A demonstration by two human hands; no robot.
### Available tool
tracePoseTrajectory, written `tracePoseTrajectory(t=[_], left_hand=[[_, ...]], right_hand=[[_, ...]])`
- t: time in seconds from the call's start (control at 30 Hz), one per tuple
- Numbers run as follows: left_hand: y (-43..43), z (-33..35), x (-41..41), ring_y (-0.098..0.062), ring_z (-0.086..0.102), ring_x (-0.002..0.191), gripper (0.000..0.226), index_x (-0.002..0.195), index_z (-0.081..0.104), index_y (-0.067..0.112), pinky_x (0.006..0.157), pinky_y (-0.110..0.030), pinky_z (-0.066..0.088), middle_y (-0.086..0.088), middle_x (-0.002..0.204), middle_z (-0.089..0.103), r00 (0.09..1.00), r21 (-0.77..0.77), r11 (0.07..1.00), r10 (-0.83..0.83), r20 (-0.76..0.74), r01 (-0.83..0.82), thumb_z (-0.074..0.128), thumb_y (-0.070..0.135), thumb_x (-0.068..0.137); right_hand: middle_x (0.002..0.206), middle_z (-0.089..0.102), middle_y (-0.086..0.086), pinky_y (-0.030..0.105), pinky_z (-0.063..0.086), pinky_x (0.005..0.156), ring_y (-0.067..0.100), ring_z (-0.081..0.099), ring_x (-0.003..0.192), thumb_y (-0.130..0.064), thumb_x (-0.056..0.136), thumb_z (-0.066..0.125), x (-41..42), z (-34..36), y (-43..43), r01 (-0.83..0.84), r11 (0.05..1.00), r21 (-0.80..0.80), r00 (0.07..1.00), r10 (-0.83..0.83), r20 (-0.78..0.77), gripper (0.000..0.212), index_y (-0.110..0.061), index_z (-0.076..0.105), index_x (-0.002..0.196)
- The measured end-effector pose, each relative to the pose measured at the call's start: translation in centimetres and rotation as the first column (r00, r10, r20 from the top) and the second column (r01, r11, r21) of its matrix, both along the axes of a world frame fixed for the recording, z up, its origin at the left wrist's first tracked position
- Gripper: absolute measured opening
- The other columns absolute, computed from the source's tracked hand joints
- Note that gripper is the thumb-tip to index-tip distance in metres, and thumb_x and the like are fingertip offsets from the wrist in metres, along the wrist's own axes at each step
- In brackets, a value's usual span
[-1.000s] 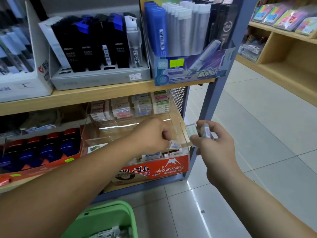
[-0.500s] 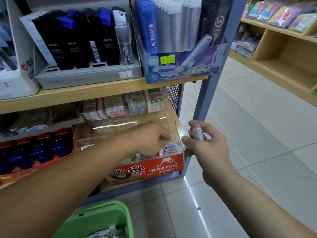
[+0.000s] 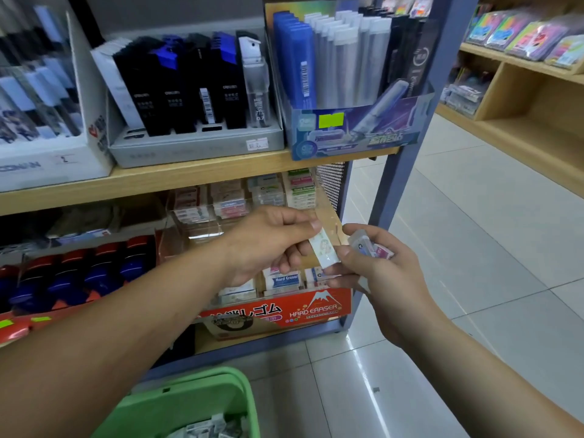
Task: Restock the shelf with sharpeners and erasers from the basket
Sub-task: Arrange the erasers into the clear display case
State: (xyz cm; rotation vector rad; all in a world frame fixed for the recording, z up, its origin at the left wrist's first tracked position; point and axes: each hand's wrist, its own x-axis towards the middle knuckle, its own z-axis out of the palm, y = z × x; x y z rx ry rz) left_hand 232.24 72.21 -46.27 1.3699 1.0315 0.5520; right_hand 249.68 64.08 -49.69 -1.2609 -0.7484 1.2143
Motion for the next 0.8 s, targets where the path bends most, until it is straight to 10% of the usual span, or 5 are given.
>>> tracePoseTrajectory(t=[0.5,0.8], left_hand=[[-0.2,0.5,-7.2,-0.029,0.078,0.088,0.037,0.143,0.050,0.027,0.066,-0.029,0.063,-0.015,0.137,0.059,0.982,0.048,0.993,0.110,-0.155,-0.103,0.054,0.021,0.107],[-0.9,-1.2,-10.9,-0.004,0.068,0.089,0.025,0.101,0.072,0.033,0.071,-0.018,0.054,0.011,0.097,0.069,0.735,0.259,0.930,-0.017,-0.678,0.261,0.084,0.021,0.084]], right_hand=[[0.090,0.076,0.012,0.044,0.062,0.072,0.029,0.071,0.075,-0.021,0.086,0.084,-3.1,0.7,0.3,-0.161,0.985,-0.055,0.982,0.165,0.093,0.039,-0.038,0.067,0.117],[0.079,0.063,0.007,0.032,0.037,0.059,0.017,0.048,0.059,-0.014,0.099,0.055,-5.6,1.1,1.2,-0.362,0.923,-0.132,0.923,0.335,-0.189,0.030,-0.024,0.069,0.123]])
